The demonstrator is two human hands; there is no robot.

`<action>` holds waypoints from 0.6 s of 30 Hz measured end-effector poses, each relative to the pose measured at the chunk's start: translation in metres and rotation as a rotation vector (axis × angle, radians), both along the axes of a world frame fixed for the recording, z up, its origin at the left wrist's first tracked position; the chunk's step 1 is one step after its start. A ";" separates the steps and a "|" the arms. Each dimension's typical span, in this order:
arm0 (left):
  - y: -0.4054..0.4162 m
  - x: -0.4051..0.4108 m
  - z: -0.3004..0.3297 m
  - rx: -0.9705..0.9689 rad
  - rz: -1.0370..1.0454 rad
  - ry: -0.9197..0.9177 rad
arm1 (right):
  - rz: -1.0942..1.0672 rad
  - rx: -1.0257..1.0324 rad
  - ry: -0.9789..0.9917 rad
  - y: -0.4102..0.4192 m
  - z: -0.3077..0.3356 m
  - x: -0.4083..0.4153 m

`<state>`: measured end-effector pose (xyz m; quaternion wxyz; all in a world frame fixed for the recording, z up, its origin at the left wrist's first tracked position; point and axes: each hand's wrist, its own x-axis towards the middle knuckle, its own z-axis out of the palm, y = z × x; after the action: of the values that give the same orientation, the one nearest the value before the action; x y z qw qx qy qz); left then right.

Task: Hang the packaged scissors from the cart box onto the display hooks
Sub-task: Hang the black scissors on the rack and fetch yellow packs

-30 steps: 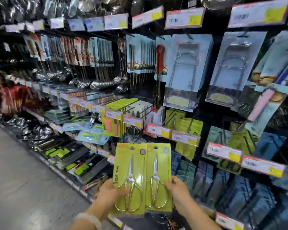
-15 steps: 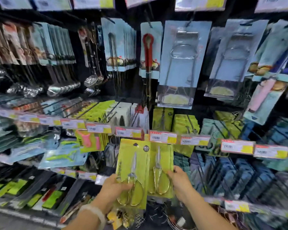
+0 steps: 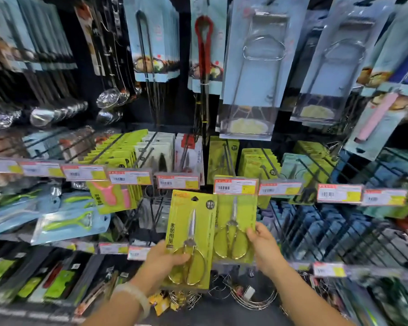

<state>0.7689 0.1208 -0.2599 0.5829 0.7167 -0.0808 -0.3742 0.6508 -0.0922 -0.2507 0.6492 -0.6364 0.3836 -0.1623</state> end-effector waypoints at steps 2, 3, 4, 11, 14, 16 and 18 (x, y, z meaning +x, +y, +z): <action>0.002 -0.002 0.004 0.002 0.011 -0.001 | -0.037 0.056 -0.051 0.000 0.004 0.005; 0.002 0.001 -0.001 -0.007 0.011 -0.002 | -0.043 0.068 -0.061 0.000 0.004 0.007; 0.002 -0.001 0.002 0.001 0.008 0.004 | -0.036 0.070 -0.058 0.001 0.005 0.009; 0.000 0.001 -0.004 -0.024 -0.001 0.006 | -0.048 0.036 -0.053 0.010 0.002 0.016; 0.002 -0.004 0.005 -0.031 -0.004 0.011 | -0.074 -0.018 -0.062 0.009 0.002 0.014; 0.004 -0.003 0.006 -0.035 0.025 0.026 | -0.061 -0.066 -0.049 0.008 0.001 0.014; 0.004 -0.004 0.006 -0.028 0.044 0.029 | -0.046 -0.087 -0.051 0.008 0.005 0.014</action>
<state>0.7648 0.1248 -0.2534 0.6023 0.7045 -0.0618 -0.3702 0.6649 -0.0838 -0.2461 0.6267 -0.6505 0.3741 -0.2100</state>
